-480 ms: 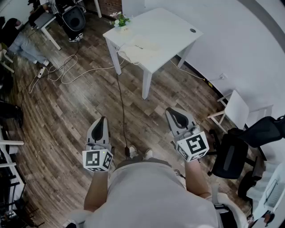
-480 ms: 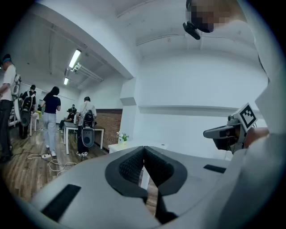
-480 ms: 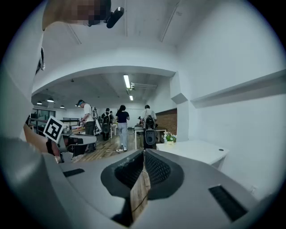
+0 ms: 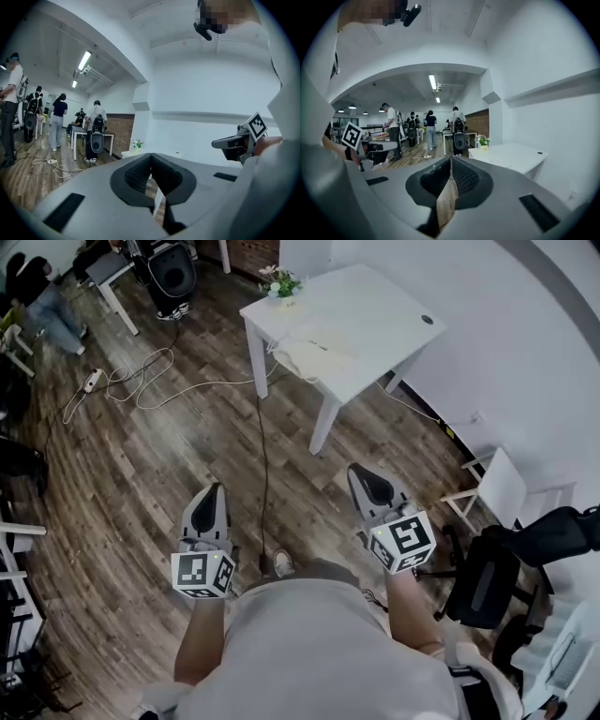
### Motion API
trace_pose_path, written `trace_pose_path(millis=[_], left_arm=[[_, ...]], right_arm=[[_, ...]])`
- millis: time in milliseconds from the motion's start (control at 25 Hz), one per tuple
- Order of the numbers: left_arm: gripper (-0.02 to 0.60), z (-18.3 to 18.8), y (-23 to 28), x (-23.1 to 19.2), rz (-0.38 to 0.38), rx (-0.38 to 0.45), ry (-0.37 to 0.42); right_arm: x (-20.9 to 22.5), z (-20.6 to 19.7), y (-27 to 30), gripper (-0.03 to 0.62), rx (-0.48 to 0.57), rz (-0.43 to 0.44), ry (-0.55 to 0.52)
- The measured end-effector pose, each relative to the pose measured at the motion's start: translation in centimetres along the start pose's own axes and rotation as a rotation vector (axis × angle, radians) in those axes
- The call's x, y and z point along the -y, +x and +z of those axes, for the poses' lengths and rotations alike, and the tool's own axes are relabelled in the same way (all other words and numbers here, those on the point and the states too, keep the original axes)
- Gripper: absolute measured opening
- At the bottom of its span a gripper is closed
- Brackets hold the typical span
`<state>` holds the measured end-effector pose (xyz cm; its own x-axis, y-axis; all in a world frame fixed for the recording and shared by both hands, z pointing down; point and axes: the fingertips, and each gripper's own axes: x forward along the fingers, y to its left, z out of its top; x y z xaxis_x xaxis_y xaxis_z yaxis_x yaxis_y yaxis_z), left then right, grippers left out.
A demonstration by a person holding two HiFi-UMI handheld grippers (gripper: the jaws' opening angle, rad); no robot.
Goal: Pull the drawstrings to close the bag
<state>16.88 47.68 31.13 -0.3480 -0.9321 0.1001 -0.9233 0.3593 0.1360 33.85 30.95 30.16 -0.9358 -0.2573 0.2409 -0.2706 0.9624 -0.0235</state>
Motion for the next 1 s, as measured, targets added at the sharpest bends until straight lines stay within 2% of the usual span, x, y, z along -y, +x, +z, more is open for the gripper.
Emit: trace_pose_path(millis=[80,200,360,560,720,800,1000], left_arm=[[0.015,-0.3,0.0,-1.0,-0.009,-0.006,0.004],[0.015,-1.9,1.4,-2.6,-0.026,-0.036,-0.015],[0.015,-3.5,5.6,-3.4,-0.074,-0.078,-0.033],[0.015,-3.9,14.3,-5.1,-0.087,-0.098,-0.025],[0.015,-3.0,23.4,-7.5,-0.102,-0.142,0.015],[0.015,-2.4,27.7,-8.7,-0.102,-0.159,0.012],[0.017,0.7,36.5,-10.4,-0.101,-0.123,0.016]], right_arm=[[0.2,-0.7,1.3,0.041,0.002,-0.030,0.037],[1.9,-3.3,4.1,0.041,-0.048,-0.123,0.069],[4.5,-7.0,8.0,0.041,-0.114,-0.161,0.178],[10.2,-10.4,15.2,0.041,-0.193,-0.155,0.213],[16.5,-12.0,22.7,0.041,-0.228,-0.174,0.355],[19.4,-12.3,25.9,0.041,-0.251,-0.195,0.391],[23.8,-11.9,31.2,0.041,-0.270,-0.186,0.438]])
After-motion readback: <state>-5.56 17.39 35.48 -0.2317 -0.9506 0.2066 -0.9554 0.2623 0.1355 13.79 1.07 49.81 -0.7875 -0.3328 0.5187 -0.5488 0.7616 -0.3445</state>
